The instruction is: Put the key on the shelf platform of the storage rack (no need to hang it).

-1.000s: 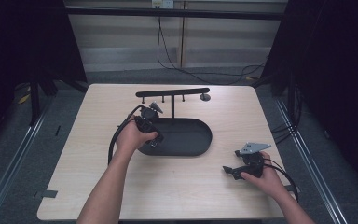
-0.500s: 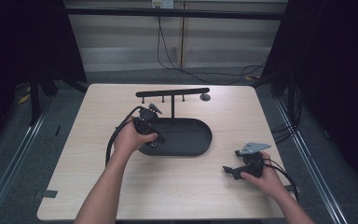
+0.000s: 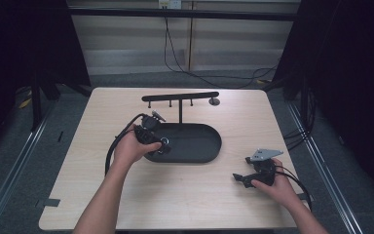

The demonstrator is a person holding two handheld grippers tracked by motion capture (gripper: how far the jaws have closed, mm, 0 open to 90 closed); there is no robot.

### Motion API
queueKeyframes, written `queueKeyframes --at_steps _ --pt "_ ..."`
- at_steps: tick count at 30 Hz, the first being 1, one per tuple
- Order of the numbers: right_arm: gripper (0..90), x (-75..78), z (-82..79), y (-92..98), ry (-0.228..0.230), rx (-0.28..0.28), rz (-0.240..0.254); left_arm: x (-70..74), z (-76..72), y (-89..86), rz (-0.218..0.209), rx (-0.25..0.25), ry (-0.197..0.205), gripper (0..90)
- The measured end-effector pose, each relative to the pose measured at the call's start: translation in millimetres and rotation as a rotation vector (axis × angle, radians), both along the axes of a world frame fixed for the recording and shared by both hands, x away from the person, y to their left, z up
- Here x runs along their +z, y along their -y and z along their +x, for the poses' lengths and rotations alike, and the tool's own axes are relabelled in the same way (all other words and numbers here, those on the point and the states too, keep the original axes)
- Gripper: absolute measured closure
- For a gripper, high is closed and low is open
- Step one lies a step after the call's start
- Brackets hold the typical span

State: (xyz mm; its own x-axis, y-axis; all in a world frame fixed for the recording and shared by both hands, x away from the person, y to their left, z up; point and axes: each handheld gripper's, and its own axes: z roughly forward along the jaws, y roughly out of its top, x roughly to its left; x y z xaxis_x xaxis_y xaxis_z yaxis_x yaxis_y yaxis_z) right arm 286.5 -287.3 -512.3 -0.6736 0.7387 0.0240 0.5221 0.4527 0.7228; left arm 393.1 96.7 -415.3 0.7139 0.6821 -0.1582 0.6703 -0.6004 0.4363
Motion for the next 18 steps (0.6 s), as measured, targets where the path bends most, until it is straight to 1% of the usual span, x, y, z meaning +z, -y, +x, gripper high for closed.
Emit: queueKeyframes --at_steps 7,13,15,18 --pt "13.4 0.0 0.0 0.0 -0.001 0.000 0.001 -2.6 -3.3 -4.4 0.000 -0.004 0.011 19.5" --pt "13.4 0.0 0.0 0.0 -0.001 0.000 0.001 -5.9 -6.0 -9.8 -0.012 0.002 0.000 18.2" --pt "13.4 0.0 0.0 0.0 -0.001 0.000 0.001 -6.3 -7.7 -12.7 -0.016 -0.007 -0.001 17.4" --pt "13.4 0.0 0.0 0.0 0.000 0.000 0.000 -5.5 -9.4 -16.5 -0.028 0.007 -0.001 17.1"
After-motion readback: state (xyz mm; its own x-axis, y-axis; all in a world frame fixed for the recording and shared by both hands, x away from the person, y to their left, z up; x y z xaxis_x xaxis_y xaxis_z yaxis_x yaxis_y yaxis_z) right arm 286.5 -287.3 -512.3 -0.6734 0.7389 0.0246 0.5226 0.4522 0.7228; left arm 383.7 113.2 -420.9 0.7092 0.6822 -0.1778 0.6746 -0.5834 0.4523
